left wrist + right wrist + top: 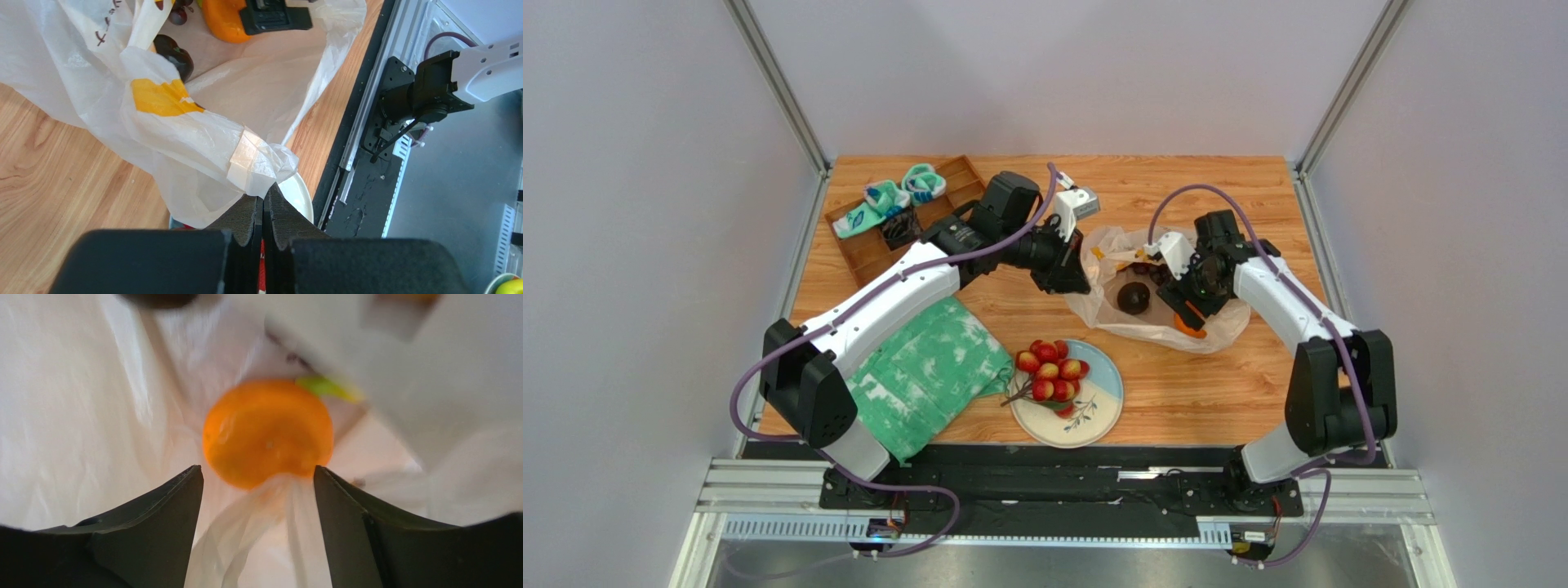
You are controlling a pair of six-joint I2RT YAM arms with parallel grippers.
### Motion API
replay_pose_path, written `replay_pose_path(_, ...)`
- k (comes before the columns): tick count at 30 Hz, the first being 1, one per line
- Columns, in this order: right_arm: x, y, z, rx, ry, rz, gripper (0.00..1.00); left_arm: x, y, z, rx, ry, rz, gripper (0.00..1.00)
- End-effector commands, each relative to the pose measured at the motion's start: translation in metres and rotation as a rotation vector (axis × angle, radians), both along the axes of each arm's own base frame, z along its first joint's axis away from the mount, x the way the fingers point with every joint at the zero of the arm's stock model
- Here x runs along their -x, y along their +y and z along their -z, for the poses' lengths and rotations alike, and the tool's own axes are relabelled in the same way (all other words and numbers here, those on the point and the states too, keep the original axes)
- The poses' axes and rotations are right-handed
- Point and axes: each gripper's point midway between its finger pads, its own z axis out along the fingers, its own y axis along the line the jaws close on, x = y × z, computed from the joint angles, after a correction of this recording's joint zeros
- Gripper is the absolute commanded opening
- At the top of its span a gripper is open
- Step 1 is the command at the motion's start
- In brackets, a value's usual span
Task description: Take the fake fruits out of the plastic bag
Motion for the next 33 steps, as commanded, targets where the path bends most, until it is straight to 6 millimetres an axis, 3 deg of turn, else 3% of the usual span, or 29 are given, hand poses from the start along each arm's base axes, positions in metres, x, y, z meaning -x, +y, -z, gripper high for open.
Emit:
replay_pose_path(1, 0.013, -0.019, -0.009, 0.108, -0.039, -0.034, 0.72, 0.001, -0.004, -0.018, 0.049, -0.044, 0.033, 0.00)
replay_pose_path(5, 0.014, -0.028, 0.004, 0.163, 0.013, -0.004, 0.74, 0.002, -0.004, -0.017, 0.051, -0.035, 0.035, 0.00)
replay_pose_path(12, 0.006, -0.019, 0.033, 0.127, 0.108, 0.028, 0.74, -0.001, -0.004, -0.014, 0.037, -0.048, 0.036, 0.00)
replay_pose_path(15, 0.000, -0.008, 0.034, 0.076, 0.101, 0.010, 0.70, -0.002, -0.004, -0.015, 0.035, -0.057, 0.038, 0.00)
replay_pose_path(16, -0.002, -0.004, 0.033, 0.055, 0.097, 0.001, 0.62, -0.003, -0.004, -0.014, 0.034, -0.055, 0.036, 0.00)
replay_pose_path(22, -0.005, 0.012, 0.007, -0.038, 0.010, -0.039, 0.39, -0.005, -0.005, -0.014, 0.030, -0.060, 0.036, 0.00)
replay_pose_path(27, 0.005, 0.021, -0.014, -0.107, -0.044, -0.057, 0.30, -0.009, -0.007, -0.014, 0.023, -0.074, 0.037, 0.00)
replay_pose_path(33, 0.015, 0.036, -0.065, -0.226, -0.179, -0.085, 0.21, -0.013, -0.006, -0.015, 0.012, -0.092, 0.036, 0.00)
